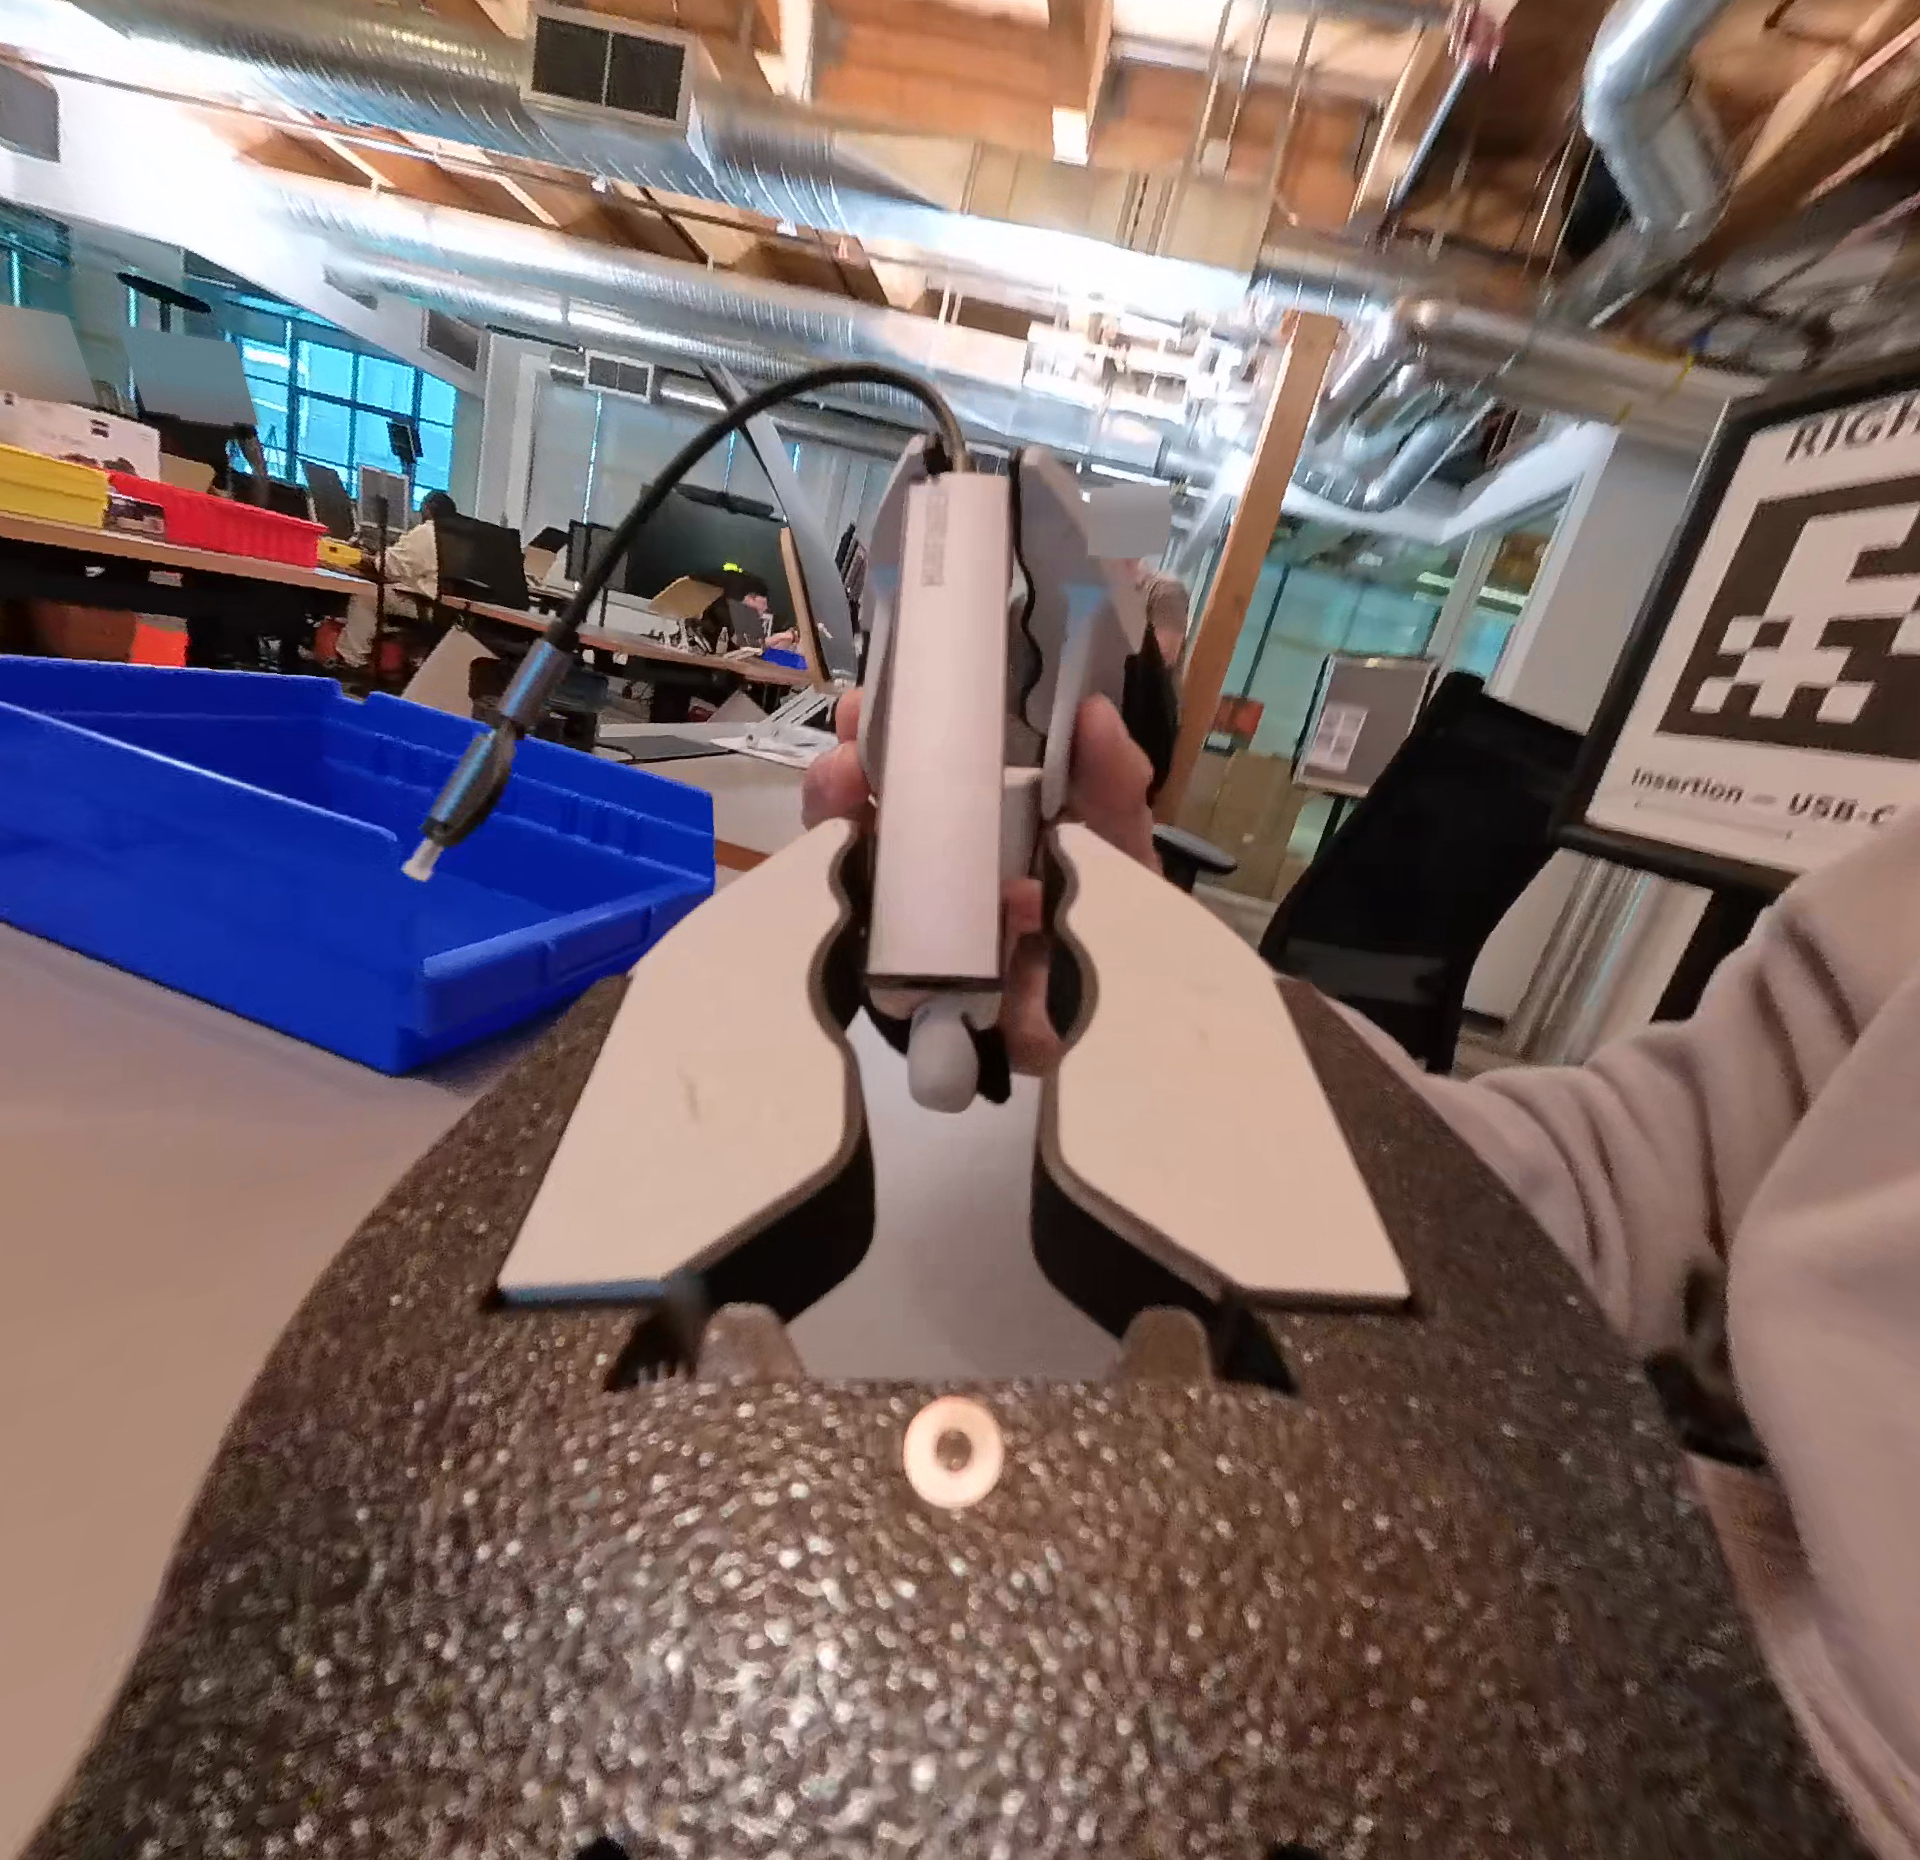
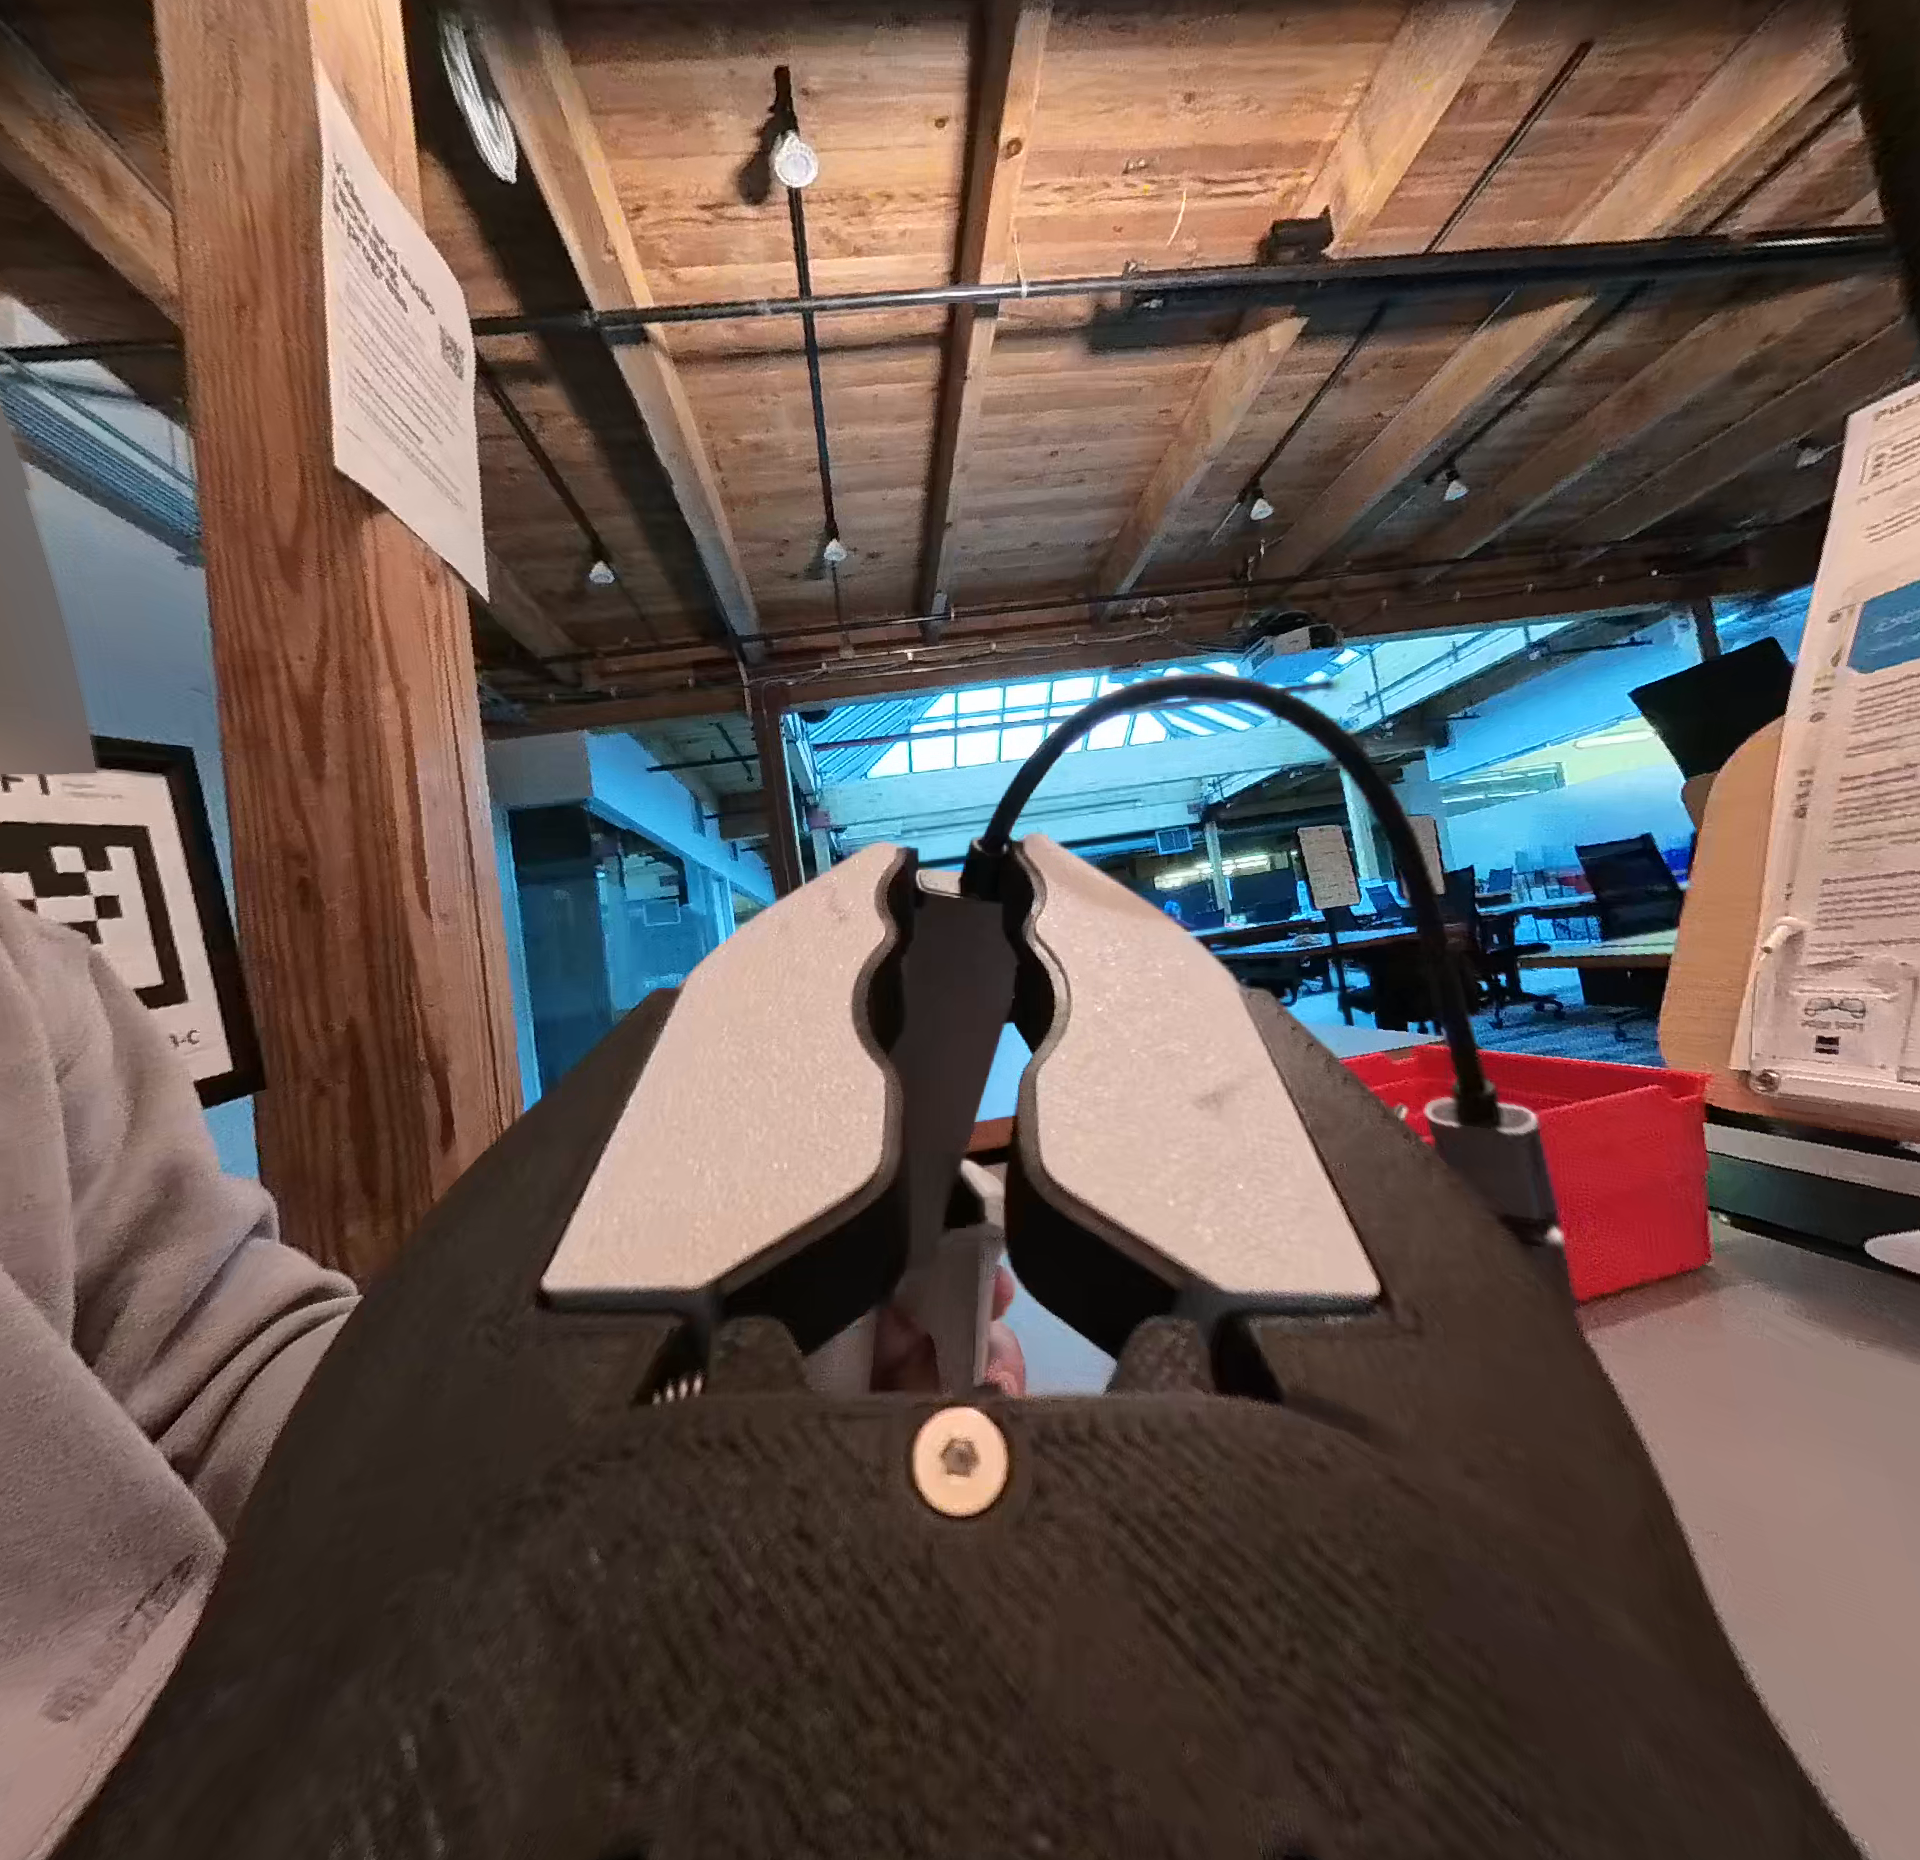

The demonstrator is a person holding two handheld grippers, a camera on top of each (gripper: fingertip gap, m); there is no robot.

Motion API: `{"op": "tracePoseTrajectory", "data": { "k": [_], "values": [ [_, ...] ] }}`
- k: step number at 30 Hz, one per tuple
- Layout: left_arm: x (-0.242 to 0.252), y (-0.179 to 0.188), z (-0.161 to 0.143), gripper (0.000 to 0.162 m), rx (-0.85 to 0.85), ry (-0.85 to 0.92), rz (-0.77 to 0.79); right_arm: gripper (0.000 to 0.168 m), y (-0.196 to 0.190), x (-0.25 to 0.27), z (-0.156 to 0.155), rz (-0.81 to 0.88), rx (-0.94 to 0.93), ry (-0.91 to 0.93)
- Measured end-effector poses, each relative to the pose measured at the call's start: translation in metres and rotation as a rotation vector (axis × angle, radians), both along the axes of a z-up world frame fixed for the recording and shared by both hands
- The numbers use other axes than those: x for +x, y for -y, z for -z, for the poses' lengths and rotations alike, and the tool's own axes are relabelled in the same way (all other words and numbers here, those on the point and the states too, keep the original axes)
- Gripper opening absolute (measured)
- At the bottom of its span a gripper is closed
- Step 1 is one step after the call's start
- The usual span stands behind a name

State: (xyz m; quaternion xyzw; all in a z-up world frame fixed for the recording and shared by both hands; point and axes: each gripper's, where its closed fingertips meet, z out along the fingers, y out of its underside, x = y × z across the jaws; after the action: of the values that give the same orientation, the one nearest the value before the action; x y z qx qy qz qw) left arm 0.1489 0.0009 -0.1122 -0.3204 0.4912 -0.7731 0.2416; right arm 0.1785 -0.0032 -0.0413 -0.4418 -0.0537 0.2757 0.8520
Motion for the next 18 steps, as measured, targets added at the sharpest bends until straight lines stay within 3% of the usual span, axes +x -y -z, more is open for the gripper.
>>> {"op": "tracePoseTrajectory", "data": {
  "k": [6, 9, 10, 12, 15, 18],
  "values": [
    [0.002, -0.009, 0.0, 0.024, 0.062, -0.021, -0.064, 0.017, -0.001, 0.006, 0.007, 0.009, -0.025, 0.005],
    [0.002, -0.022, -0.002, 0.024, 0.142, -0.027, -0.118, 0.018, -0.004, 0.014, 0.02, -0.008, -0.142, 0.012],
    [0.002, -0.028, -0.001, 0.024, 0.193, -0.04, -0.14, 0.022, -0.006, 0.016, 0.028, -0.05, -0.24, 0.005],
    [0.002, -0.043, 0.003, 0.024, 0.293, -0.082, -0.183, 0.045, -0.002, 0.016, 0.045, -0.136, -0.424, 0.027],
    [0.005, -0.07, 0.012, 0.024, 0.401, -0.165, -0.23, 0.066, 0.007, 0.037, 0.057, 0.07, -0.556, 0.189],
    [0.002, -0.078, 0.015, 0.024, 0.448, -0.19, -0.175, 0.078, 0.017, 0.044, 0.036, 0.272, -0.463, 0.34]
  ]
}}
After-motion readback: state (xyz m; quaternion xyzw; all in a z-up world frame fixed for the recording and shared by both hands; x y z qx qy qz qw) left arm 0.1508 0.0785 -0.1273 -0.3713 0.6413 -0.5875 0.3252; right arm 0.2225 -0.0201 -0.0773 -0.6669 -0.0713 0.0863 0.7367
